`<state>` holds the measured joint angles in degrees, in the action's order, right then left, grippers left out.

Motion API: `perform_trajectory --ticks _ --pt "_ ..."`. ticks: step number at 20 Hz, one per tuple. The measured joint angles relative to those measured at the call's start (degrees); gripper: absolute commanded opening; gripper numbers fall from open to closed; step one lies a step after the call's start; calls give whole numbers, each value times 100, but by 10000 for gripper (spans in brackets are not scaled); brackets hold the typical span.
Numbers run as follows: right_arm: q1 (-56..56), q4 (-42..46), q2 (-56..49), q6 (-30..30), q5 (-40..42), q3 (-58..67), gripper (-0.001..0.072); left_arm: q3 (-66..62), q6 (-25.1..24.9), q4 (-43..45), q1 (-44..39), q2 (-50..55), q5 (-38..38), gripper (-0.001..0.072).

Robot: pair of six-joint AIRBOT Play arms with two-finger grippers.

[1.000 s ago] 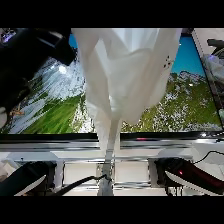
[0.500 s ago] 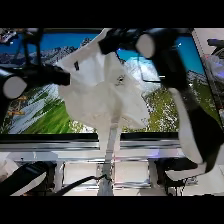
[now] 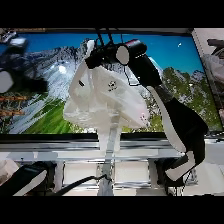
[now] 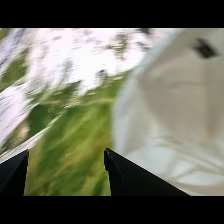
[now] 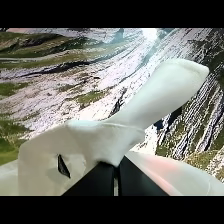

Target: Fold the clothes and pants, and hang the long-sleeved shirts on hangers.

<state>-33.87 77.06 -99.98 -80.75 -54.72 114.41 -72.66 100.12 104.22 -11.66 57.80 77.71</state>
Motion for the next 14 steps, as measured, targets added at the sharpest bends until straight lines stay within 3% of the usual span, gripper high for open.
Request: perform_trajectory --ticks 4,7,14 --pt "-4 -66 -26 275 -107 0 21 599 195 343 1414 -118 -68 476" --pt "-4 -122 -35 374 -149 -2 21 844 22 435 2441 201 -367 462" --pt "-37 -326 -48 485 -192 -13 22 673 -636 898 3178 1405 -1351 460"
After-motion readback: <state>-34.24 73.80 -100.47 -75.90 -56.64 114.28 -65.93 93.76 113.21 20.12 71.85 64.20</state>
